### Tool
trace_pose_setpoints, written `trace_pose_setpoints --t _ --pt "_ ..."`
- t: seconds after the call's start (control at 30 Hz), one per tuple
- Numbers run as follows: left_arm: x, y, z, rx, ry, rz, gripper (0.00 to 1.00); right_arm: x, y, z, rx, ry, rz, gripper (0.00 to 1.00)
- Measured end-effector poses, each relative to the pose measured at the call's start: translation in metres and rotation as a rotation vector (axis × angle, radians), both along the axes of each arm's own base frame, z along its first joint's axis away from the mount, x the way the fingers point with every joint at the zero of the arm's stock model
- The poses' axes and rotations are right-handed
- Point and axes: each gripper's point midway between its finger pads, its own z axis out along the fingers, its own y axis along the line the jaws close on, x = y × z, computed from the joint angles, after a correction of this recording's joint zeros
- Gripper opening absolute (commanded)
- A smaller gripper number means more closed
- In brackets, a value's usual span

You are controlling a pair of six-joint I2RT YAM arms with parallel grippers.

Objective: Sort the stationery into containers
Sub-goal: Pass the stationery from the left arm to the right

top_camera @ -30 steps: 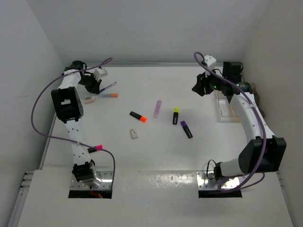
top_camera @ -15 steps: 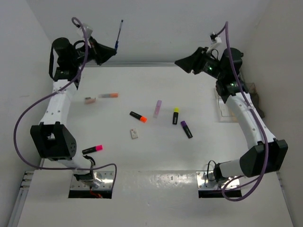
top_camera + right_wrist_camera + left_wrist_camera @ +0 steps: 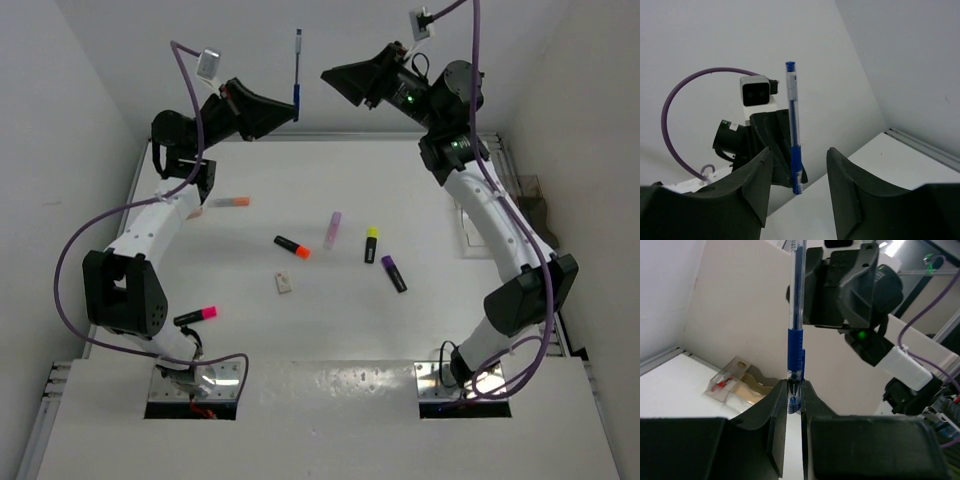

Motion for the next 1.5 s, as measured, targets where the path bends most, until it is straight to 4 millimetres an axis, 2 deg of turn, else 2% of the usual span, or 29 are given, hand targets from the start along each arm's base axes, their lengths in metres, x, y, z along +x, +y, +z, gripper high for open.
trace_pose_setpoints --t 0.37,0.57,0.7,1.0,1.2,1.23,1.27,1.33,1.43,1.5 --pt "-0.015 -0.014 -0.001 -0.048 0.05 -0.071 0.0 0.016 0.015 -0.009 0.012 0.026 0.013 0.44" --pt "-0.018 -0.018 0.0 -0.05 0.05 -0.083 0.0 0.012 0.021 -0.002 0.02 0.012 0.028 0.42" --pt "-0.019 -0.019 0.0 -0.05 0.05 -0.084 0.0 0.006 0.026 0.0 0.02 0.003 0.048 0.37" --pt "-0.019 -0.021 -0.002 -0.045 0.052 -0.088 0.0 -0.001 0.032 -0.005 -0.006 0.0 0.088 0.23" --pt "-0.016 -0.024 -0.011 -0.004 0.058 -0.084 0.0 -0.004 0.034 -0.016 -0.059 0.008 0.106 0.02" --pt "-0.016 -0.026 -0.012 0.01 0.054 -0.086 0.05 -0.003 0.034 -0.019 -0.07 0.011 0.107 0.0" --pt "-0.016 -0.027 -0.014 0.024 0.051 -0.088 0.5 -0.003 0.033 -0.021 -0.083 0.011 0.105 0.0" --pt "-0.011 -0.029 -0.018 0.066 0.043 -0.073 1.0 0.0 0.029 -0.025 -0.106 0.013 0.1 0.0" --pt "0.004 -0.026 -0.023 0.123 0.068 -0.018 1.0 0.007 0.018 -0.036 -0.168 0.015 0.074 0.0" --pt "0.016 -0.014 -0.033 0.16 0.078 0.032 1.0 0.019 0.0 -0.044 -0.257 -0.02 0.014 0.0"
